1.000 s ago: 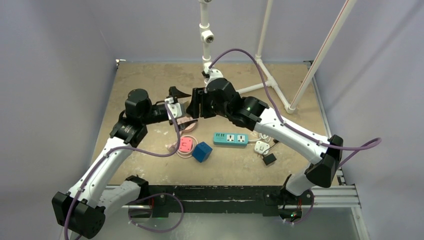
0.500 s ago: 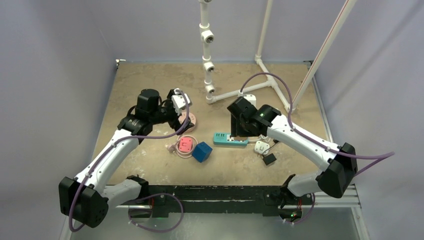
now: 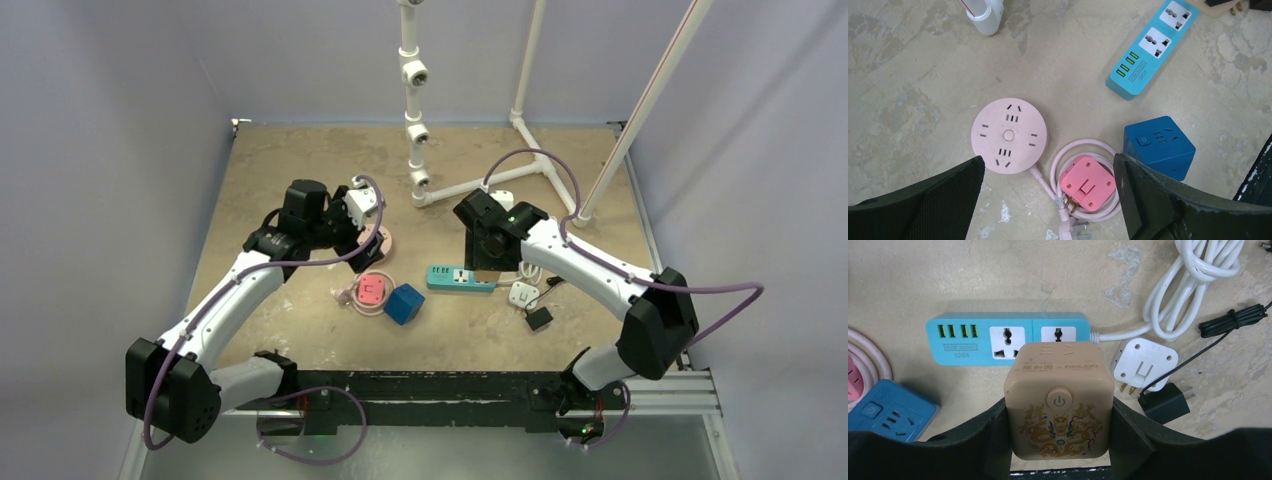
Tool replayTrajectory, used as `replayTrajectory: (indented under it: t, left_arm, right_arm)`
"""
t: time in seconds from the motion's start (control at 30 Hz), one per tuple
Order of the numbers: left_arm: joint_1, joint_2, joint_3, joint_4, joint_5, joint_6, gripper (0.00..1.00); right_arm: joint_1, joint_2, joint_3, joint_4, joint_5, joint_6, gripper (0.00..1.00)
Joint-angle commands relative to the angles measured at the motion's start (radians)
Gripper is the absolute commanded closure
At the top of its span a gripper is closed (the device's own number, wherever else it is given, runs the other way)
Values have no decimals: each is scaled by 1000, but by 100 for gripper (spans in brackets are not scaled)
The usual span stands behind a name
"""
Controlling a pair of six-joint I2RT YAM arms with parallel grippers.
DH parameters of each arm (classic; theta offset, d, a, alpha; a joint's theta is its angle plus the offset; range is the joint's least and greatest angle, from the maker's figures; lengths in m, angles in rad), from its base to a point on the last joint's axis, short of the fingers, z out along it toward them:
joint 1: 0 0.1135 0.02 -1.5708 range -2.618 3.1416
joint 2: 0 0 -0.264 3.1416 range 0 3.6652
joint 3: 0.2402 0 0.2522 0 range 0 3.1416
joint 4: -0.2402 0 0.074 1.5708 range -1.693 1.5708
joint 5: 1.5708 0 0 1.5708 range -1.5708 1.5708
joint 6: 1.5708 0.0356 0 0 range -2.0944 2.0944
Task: Insert the plug
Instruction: Insert the plug into the socket.
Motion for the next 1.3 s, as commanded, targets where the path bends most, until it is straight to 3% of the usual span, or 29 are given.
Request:
replayTrajectory:
  t: [0.0,1.27]
  left_arm:
    - [1,2,32,-17,-20,4,1]
    - [1,-16,28,-34,15,38,1]
  right_arm:
    - [-7,18,22,52,27,-8,100]
    - [-8,72,-68,106,80,124,100]
